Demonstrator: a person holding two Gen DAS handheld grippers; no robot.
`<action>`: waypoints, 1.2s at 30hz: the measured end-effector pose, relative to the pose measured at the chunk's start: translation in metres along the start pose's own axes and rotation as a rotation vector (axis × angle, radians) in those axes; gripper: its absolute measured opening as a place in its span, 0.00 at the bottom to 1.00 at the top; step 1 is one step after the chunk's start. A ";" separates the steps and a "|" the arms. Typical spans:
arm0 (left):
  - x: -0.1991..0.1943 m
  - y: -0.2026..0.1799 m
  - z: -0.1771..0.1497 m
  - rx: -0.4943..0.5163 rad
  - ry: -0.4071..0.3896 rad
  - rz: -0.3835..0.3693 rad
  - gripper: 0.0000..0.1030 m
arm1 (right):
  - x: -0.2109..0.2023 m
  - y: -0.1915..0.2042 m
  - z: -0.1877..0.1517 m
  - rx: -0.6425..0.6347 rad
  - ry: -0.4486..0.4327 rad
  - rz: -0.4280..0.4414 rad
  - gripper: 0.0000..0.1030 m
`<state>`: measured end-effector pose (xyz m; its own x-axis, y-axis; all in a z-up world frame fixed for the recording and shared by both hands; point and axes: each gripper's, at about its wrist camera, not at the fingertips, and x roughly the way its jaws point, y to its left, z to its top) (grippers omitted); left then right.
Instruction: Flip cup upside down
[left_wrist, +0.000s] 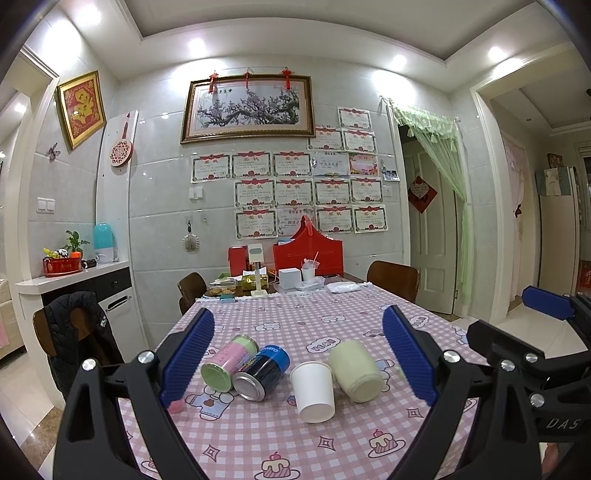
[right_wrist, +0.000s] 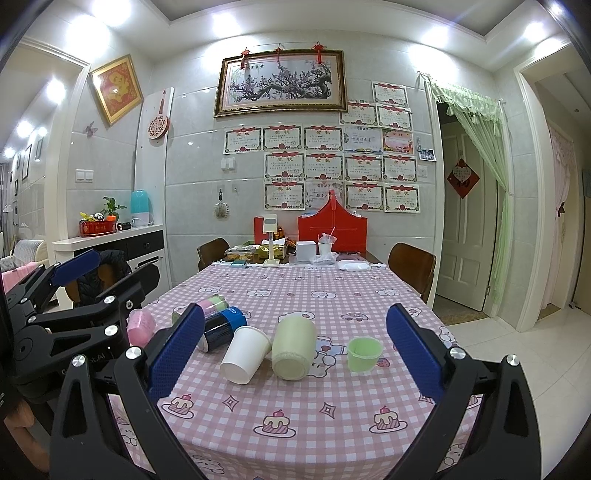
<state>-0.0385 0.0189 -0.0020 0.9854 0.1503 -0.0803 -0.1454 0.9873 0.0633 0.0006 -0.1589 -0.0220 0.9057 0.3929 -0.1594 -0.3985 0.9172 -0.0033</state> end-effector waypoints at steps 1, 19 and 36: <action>0.000 0.000 0.000 0.000 0.001 0.000 0.88 | 0.000 0.000 0.000 0.000 0.000 0.000 0.92; 0.000 0.000 -0.005 0.005 0.005 0.006 0.88 | 0.003 0.003 -0.004 0.005 0.006 0.001 0.92; 0.014 -0.005 -0.017 0.014 0.045 0.000 0.88 | 0.016 -0.006 -0.018 0.020 0.037 -0.007 0.92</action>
<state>-0.0255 0.0173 -0.0204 0.9803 0.1528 -0.1253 -0.1439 0.9866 0.0771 0.0148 -0.1590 -0.0420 0.9023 0.3842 -0.1957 -0.3889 0.9211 0.0152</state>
